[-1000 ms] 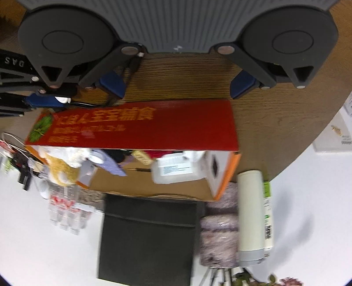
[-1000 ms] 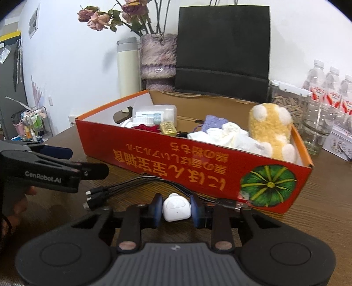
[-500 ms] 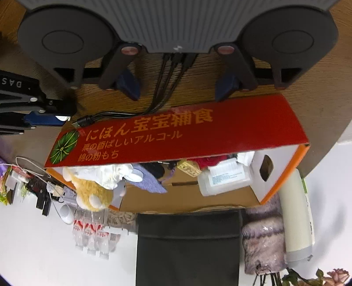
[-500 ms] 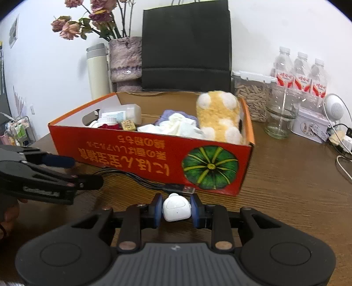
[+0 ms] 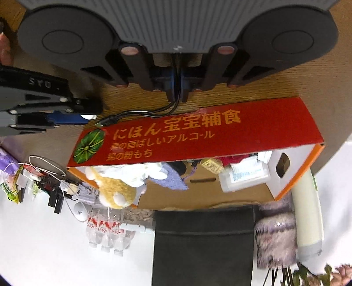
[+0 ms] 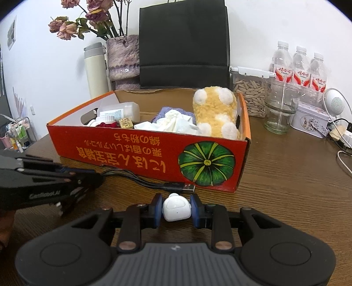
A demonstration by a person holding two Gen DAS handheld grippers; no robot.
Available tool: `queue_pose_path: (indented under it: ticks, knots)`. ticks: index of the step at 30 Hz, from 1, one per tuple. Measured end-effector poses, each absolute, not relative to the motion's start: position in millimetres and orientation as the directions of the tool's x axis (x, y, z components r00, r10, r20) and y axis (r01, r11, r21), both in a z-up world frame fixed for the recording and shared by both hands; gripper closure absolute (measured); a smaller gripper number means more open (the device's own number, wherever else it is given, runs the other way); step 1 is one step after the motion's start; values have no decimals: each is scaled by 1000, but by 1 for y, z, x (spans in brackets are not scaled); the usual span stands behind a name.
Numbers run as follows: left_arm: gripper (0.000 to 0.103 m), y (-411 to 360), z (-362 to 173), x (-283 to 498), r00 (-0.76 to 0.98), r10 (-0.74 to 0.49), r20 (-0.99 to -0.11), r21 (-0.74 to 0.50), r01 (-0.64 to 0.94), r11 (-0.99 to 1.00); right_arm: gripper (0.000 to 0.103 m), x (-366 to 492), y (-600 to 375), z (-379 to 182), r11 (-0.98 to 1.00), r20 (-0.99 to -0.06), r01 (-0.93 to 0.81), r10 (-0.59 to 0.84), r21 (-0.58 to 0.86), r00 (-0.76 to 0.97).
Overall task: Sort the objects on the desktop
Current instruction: 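Grasp the white charger with the right gripper while the left gripper grasps the black cable, then lift the charger and cable and carry them over the box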
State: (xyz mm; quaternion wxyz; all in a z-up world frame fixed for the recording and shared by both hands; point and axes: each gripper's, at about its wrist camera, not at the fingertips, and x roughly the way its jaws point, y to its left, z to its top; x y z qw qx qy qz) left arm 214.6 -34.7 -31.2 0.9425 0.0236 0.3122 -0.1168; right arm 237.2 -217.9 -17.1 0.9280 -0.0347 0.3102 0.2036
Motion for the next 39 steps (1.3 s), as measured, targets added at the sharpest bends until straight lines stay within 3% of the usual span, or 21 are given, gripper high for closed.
queue_pose_path:
  ticks: [15,31,39]
  knots:
    - [98,-38,12,141,917,-186,-352,4,200,980,77,196,-206,8,900,-476,-435,396,32,785]
    - [97,-30,76,137,987,-142,-78,-29,140,990,77,175,-193,89,908,-220,-404,418,107,881]
    - [97,-21,78,183,992,-104,-75,-75,99,992,77,217,-182,96,908,-195,-388,414,156,889]
